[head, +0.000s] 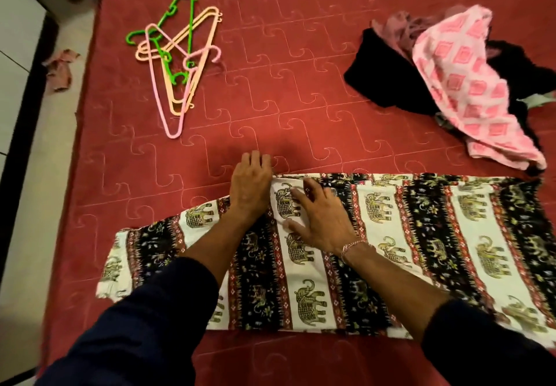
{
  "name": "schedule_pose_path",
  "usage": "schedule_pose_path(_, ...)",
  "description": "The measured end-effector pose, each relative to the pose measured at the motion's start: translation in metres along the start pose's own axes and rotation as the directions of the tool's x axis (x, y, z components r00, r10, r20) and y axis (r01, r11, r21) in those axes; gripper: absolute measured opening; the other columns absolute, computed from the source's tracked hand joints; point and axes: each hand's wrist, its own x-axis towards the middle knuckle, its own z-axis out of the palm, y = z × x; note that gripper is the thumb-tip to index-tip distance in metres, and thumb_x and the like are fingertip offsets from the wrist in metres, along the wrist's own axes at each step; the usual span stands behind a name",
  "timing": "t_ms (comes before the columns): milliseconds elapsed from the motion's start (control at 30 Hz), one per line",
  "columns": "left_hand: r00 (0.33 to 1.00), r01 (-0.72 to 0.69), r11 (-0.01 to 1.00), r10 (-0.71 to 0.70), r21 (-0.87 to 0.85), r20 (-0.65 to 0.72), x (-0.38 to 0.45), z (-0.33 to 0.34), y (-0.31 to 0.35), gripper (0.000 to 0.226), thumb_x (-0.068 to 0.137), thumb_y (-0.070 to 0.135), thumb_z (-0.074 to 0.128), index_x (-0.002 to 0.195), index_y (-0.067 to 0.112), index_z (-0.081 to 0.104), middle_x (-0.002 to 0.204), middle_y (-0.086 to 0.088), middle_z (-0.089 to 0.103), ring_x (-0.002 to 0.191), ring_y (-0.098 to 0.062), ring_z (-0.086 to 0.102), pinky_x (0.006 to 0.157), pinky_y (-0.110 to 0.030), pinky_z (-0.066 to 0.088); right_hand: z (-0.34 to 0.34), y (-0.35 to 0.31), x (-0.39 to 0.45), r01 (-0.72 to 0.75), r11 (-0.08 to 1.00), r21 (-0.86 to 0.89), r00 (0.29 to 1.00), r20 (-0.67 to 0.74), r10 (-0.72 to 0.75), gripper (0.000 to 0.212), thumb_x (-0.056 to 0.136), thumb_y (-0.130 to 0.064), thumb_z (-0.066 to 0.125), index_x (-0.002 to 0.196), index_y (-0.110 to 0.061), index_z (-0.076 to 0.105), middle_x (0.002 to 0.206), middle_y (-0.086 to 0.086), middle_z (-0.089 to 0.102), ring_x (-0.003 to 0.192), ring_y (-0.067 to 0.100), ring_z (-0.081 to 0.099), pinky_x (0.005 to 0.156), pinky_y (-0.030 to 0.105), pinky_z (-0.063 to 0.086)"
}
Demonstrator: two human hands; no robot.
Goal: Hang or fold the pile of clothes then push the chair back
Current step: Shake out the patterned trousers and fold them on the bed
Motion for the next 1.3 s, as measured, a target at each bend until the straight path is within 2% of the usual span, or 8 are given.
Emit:
schedule_pose_path(133, 0.998, 0.059, 0.996, -0.060, -0.073, -0.020, -0.020, 0.012, 0.008, 0.013, 0.096, 0.015, 0.061, 0.106, 0.009, 0.055, 0.079, -0.002, 0.058, 0.059, -0.012, 0.046, 0.048, -0.023, 0.036, 0.006, -0.005, -0.008, -0.035, 0.996, -0.087, 0.999, -0.023, 0.033, 0.093, 0.084, -0.087, 0.028, 0.159, -0.036, 0.008, 0.167, 0.007, 0.003, 0.124, 0.027, 0.037, 0.091, 0.040, 0.042)
schedule_pose_path(333, 0.967, -0.237, 0.968, 0.227, -0.078, -0.120, -0.074, 0.018, 0.013, 0.029, 0.089, 0.016, 0.065, 0.114, 0.003, 0.058, 0.103, -0.013, 0.064, 0.089, -0.023, 0.058, 0.075, -0.036, 0.053, 0.010, -0.011, -0.050, 0.071, 0.992, 0.104, 0.990, -0.127, -0.057, 0.067, 0.098, -0.058, 0.047, 0.154, -0.026, 0.028, 0.167, 0.009, 0.009, 0.148, 0.033, 0.023, 0.120, 0.052, 0.018)
schedule_pose_path(500, 0.916, -0.386, 0.915, 0.364, -0.121, -0.168, -0.124, 0.013, 0.040, 0.026, 0.088, 0.021, 0.066, 0.107, 0.005, 0.062, 0.100, -0.013, 0.065, 0.089, -0.025, 0.059, 0.078, -0.039, 0.053, 0.021, -0.009, -0.122, 0.118, 0.986, 0.118, 0.964, -0.253, -0.085, 0.038, 0.099, -0.041, 0.054, 0.128, -0.016, 0.055, 0.139, 0.011, 0.050, 0.125, 0.026, 0.049, 0.102, 0.049, 0.048)
schedule_pose_path(667, 0.816, -0.565, 0.810, 0.577, -0.157, 0.037, -0.172, 0.010, 0.082, 0.045, 0.092, 0.053, 0.051, 0.109, 0.012, 0.060, 0.096, -0.007, 0.061, 0.087, -0.019, 0.051, 0.072, -0.034, 0.052, 0.048, 0.020, -0.206, 0.060, 0.991, 0.119, 0.963, -0.267, -0.026, 0.029, 0.094, -0.038, 0.059, 0.113, -0.016, 0.063, 0.117, 0.004, 0.057, 0.101, 0.019, 0.053, 0.086, 0.038, 0.052)
schedule_pose_path(767, 0.766, -0.572, 0.798, 0.602, -0.189, 0.224, -0.196, 0.005, 0.104, 0.059, 0.093, 0.064, 0.044, 0.127, 0.016, 0.052, 0.114, -0.008, 0.057, 0.102, -0.020, 0.050, 0.083, -0.036, 0.052, 0.062, 0.039, -0.245, 0.008, 0.997, 0.081, 0.967, -0.255, 0.013, 0.030, 0.094, -0.035, 0.061, 0.116, -0.016, 0.065, 0.119, 0.002, 0.058, 0.104, 0.018, 0.054, 0.089, 0.037, 0.053)
schedule_pose_path(933, 0.818, -0.506, 0.843, 0.536, -0.180, 0.211, -0.210, 0.002, 0.119, 0.040, 0.101, 0.042, 0.046, 0.131, 0.017, 0.051, 0.128, -0.007, 0.056, 0.110, -0.019, 0.054, 0.090, -0.033, 0.050, 0.066, 0.045, -0.253, -0.096, 0.995, -0.036, 0.957, -0.277, 0.082, 0.027, 0.091, -0.023, 0.071, 0.117, -0.017, 0.068, 0.115, 0.000, 0.064, 0.100, 0.018, 0.058, 0.084, 0.034, 0.054)
schedule_pose_path(1067, 0.847, -0.463, 0.860, 0.501, -0.217, 0.179, -0.216, -0.005, 0.121, 0.033, 0.102, 0.031, 0.046, 0.129, 0.013, 0.054, 0.121, -0.005, 0.060, 0.104, -0.019, 0.056, 0.086, -0.032, 0.050, 0.064, 0.041, -0.249, -0.153, 0.986, -0.067, 0.950, -0.285, 0.128, 0.023, 0.085, -0.020, 0.078, 0.104, -0.017, 0.066, 0.101, -0.001, 0.065, 0.086, 0.017, 0.057, 0.076, 0.034, 0.055)
schedule_pose_path(1300, 0.839, -0.431, 0.833, 0.512, -0.346, 0.187, -0.221, -0.010, 0.106, 0.017, 0.094, 0.034, 0.051, 0.093, 0.020, 0.060, 0.087, 0.003, 0.055, 0.085, -0.016, 0.051, 0.062, -0.030, 0.041, 0.057, 0.037, -0.270, -0.016, 0.999, 0.036, 0.953, -0.303, 0.026, 0.032, 0.101, -0.045, 0.044, 0.095, -0.020, 0.063, 0.087, -0.004, 0.061, 0.076, 0.015, 0.055, 0.068, 0.034, 0.052)
